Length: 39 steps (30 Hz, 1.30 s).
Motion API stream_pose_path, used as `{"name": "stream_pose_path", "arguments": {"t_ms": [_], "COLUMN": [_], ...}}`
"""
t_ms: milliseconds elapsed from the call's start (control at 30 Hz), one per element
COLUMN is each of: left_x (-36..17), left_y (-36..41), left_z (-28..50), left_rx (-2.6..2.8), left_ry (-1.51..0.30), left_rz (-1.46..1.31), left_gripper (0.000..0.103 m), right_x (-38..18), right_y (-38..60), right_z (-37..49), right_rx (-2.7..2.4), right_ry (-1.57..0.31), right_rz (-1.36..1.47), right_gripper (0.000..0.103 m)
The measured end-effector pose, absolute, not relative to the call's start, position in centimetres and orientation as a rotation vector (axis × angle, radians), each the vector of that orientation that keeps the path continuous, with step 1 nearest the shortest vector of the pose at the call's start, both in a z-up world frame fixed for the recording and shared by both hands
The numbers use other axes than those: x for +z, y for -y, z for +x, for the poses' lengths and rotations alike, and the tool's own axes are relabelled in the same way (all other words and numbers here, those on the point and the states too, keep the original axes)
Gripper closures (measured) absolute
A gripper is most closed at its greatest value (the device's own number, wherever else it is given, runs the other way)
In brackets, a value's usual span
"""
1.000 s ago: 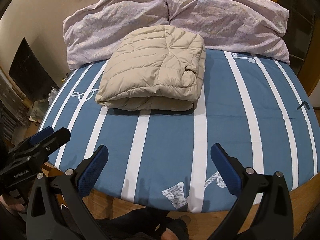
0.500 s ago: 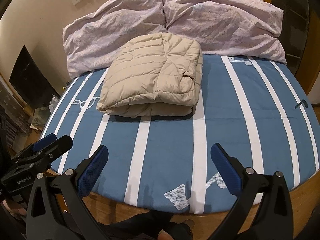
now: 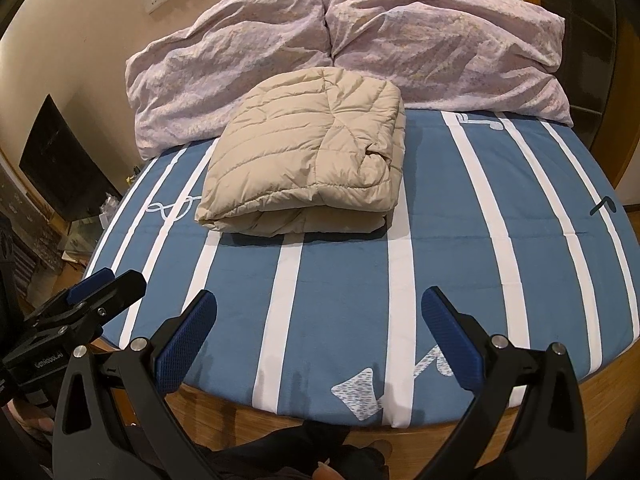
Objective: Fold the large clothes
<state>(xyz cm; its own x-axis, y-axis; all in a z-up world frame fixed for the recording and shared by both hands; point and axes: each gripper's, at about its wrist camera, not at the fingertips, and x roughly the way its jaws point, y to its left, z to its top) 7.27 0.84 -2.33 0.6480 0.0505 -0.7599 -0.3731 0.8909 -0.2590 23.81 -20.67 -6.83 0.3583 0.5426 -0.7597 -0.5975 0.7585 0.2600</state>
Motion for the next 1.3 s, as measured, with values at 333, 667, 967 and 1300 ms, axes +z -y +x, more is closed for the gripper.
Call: {"name": "stream_pose_path", "arguments": {"t_ms": [333,667,967,1300], "left_x": [-2.39,-2.43,-2.48,-2.46], "left_y": [-0.69,-0.61,-0.39,-0.31], "left_z": [7.36,7.42,7.55,7.62], "left_rx": [0.25,0.251,0.25,0.251], "left_ry": [-0.836,-0.836,-0.838,-0.838], "left_rz": [-0.418,-0.418,-0.419,-0.418], "left_gripper": [0.002,0.002,0.002,0.002], "right_x": [-6.89,-6.97,-7.19,-7.36], "right_y": [20.68,20.46,20.4,20.38], "right_z": [23.83,23.78,23.9,23.92], "right_rx": [0.737,0.733,0.731,0.728], "right_ry": [-0.956,-0.963,-0.968,-0.97], "right_rz": [-0.065,-0.061,-0.056,-0.053], "right_gripper": [0.001,0.001,0.001,0.001]}}
